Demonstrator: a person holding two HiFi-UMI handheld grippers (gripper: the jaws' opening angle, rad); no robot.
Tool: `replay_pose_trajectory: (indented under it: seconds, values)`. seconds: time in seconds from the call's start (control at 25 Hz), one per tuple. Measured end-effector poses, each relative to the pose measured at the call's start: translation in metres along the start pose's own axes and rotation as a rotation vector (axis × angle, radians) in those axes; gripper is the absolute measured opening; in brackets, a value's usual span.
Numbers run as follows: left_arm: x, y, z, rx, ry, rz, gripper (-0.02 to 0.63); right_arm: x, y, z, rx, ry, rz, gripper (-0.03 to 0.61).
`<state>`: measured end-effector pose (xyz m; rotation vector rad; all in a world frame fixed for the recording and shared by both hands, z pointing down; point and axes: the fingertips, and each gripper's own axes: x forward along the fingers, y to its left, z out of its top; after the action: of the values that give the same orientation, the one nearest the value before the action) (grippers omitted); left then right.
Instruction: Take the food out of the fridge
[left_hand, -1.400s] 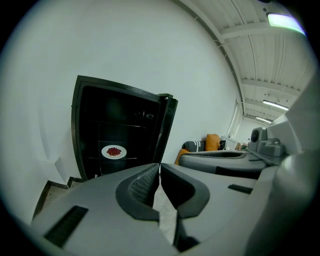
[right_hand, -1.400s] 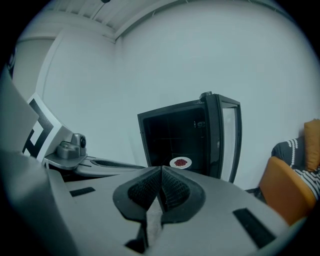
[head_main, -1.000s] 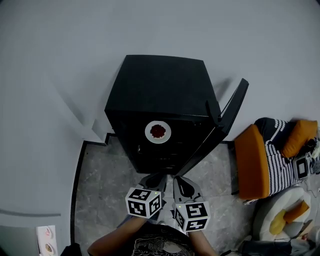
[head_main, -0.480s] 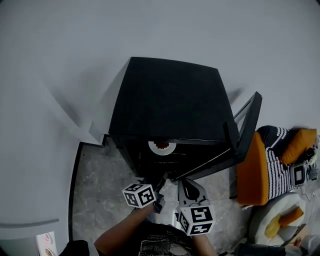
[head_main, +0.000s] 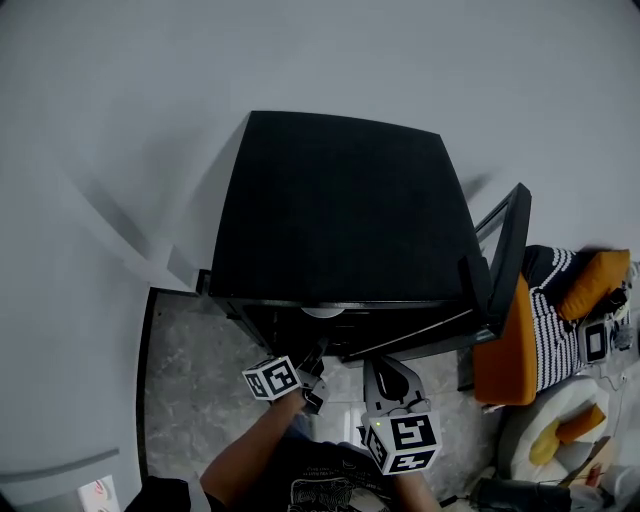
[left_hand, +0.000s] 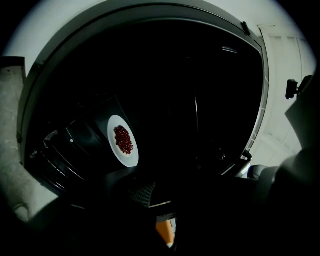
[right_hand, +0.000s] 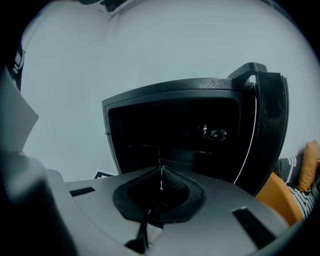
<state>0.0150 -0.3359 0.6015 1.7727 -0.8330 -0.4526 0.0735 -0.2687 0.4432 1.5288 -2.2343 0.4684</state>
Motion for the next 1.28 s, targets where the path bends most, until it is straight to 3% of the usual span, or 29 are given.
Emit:
replay_pose_trajectory:
  seconds: [0.16,0.28,0.52,1.12,1.28]
  values:
    - [0.006,0.021,0.005,-0.02,-0.007,0.026,0.03,0.008,-0.002,-0.001,-0.006,0.01,-0.008,0.023]
    - [0.011,0.033,0.005,-0.031,0.004,0.044,0.089,0.016,-0.003,-0.001,-0.008,0.015,-0.01,0.023]
    - [0.019,0.054,0.007,-0.092,-0.001,0.069,0.124,0.03,-0.007,0.0,-0.008,0.025,-0.011,0.023]
    - [0.041,0.078,0.009,-0.158,0.026,0.08,0.141,0.052,-0.014,-0.006,-0.008,0.041,-0.017,0.023]
    - [0.048,0.08,0.01,-0.22,0.026,0.066,0.135,0.054,-0.018,-0.008,-0.011,0.044,-0.027,0.023]
